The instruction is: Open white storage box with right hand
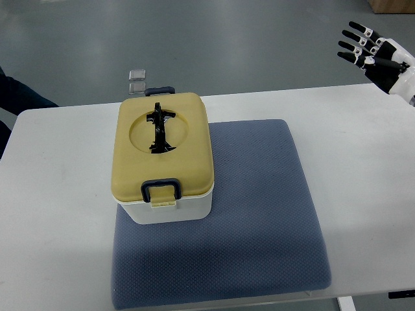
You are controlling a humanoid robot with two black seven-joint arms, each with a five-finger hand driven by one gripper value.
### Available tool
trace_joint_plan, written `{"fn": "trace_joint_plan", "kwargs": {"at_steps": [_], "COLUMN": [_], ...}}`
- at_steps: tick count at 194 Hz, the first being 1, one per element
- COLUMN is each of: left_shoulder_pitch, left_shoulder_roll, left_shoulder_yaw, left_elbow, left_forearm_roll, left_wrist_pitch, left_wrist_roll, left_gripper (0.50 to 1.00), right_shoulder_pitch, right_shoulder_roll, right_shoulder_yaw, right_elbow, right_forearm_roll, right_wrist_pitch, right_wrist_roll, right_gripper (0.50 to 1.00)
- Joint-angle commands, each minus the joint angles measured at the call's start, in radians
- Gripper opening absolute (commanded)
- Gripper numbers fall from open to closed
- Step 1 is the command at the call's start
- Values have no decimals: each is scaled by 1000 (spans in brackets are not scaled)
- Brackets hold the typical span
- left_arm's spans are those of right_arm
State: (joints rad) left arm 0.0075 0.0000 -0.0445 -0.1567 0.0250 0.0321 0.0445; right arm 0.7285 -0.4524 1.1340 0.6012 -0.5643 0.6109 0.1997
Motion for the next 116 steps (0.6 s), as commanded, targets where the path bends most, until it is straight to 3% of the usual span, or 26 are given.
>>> {"fn": "trace_joint_plan", "kwargs": {"at_steps": [1,116], "left_shoulder_pitch": [0,0], "left_shoulder_roll": [0,0], "left_shoulder_yaw": [0,0], "left_elbow": [0,0], "left_forearm_roll": [0,0], "left_wrist_pitch": [0,0], "left_wrist_roll": [0,0], "left_gripper": [1000,1000], "right_shoulder_pitch": [0,86], "right_shoulder_roll": [0,-74], "right_shoulder_yaw": [1,-105], "right_elbow": [2,15], "right_forearm_roll": [0,1], "right_wrist_pitch": [0,0], "right_wrist_roll": [0,12], "right_gripper": [928,928]}}
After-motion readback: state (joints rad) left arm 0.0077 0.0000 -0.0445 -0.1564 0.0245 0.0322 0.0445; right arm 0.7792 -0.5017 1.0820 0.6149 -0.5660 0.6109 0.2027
